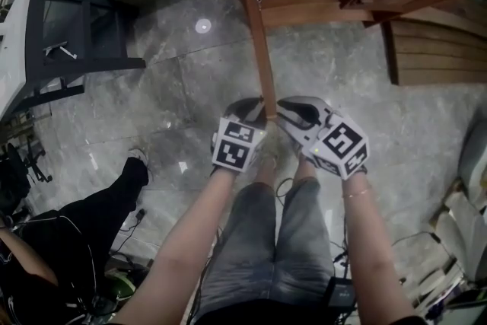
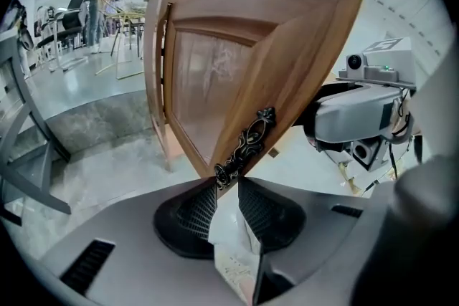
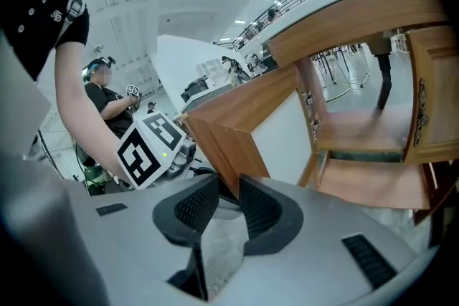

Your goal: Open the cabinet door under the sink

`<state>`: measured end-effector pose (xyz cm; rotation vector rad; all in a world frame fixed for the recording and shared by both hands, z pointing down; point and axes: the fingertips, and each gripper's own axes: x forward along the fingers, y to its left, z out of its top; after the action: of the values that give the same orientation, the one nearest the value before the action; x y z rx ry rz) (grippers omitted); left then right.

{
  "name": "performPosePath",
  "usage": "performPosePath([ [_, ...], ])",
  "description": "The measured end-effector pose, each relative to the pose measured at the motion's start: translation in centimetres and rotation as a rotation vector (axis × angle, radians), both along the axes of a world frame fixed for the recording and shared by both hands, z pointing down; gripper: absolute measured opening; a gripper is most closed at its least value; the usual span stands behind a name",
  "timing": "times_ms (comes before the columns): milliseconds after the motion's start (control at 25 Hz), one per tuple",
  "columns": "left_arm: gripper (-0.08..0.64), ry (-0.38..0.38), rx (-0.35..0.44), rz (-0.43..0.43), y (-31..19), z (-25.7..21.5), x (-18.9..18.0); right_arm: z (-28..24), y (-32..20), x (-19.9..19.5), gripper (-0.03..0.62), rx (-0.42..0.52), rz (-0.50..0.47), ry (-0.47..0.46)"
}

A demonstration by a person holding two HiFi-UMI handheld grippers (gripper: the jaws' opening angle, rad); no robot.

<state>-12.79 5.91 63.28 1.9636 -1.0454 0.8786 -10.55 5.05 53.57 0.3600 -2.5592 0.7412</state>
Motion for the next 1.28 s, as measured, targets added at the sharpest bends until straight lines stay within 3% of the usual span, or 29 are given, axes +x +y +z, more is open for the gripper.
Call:
performPosePath([
  [440, 0.089, 0.036, 0.001, -0.009, 1.8, -2.8, 0.2, -1.5, -0.7, 2.4, 0.097, 0.031, 0.044, 0.059],
  [680, 0.087, 0.062, 0.030, 0.030, 2.8, -7.1, 0.6, -4.8, -0.5, 3.1, 0.020, 0.054, 0.078, 0.080],
  [960, 0.081, 0.123, 0.141, 0.065, 1.8, -13.8, 0.6, -9.4, -1.6, 4.5, 0.009, 0.062, 0.188, 0.101],
  [1280, 0.043, 0.184, 0.277, 0.062, -0.6, -21.9, 0.8, -14.6, 0.1, 3.4, 0.009, 0.124, 0.138, 0.142],
])
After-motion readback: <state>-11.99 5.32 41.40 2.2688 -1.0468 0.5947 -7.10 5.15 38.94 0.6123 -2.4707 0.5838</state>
